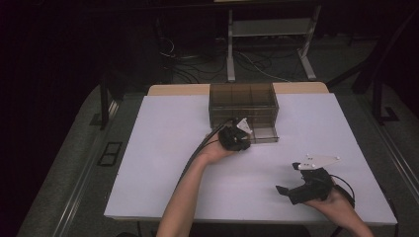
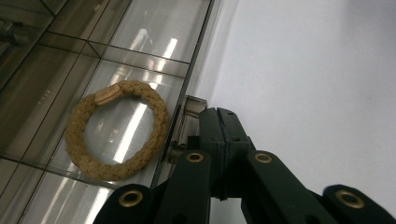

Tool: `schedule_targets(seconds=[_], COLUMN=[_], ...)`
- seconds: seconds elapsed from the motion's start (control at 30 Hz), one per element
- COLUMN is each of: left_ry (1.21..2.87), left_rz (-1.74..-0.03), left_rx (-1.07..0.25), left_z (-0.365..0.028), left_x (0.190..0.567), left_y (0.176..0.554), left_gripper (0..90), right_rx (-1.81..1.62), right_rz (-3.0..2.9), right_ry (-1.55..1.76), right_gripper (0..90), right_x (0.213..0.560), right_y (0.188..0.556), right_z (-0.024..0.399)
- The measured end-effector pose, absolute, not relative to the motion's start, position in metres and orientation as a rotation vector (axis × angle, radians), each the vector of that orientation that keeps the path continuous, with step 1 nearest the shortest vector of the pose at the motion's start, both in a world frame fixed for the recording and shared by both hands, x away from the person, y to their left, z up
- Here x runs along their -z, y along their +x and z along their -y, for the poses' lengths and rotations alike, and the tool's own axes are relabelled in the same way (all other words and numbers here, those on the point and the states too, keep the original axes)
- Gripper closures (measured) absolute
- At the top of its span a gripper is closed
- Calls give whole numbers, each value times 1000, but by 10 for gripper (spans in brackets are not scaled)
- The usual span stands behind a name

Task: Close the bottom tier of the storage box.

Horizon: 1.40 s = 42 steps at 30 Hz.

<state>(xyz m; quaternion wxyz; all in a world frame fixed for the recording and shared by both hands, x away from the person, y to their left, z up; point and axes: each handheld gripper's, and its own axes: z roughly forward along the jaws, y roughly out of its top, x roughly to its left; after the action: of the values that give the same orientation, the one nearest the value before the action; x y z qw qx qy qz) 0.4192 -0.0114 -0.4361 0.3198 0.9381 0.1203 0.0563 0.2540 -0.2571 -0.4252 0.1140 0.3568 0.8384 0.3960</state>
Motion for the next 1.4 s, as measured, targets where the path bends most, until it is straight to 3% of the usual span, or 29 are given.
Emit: schedule_targets(seconds=[1.4], left_ry=[2436], left_rz=[-391], left_rx=[-185], left_z=[9], left_x=[441], left_y=[439], left_gripper=[887], right_rx=[-1164], right_rz=[-2454], right_ry=[1044], right_gripper=[1], right_x=[425], right_y=[255], right_z=[258])
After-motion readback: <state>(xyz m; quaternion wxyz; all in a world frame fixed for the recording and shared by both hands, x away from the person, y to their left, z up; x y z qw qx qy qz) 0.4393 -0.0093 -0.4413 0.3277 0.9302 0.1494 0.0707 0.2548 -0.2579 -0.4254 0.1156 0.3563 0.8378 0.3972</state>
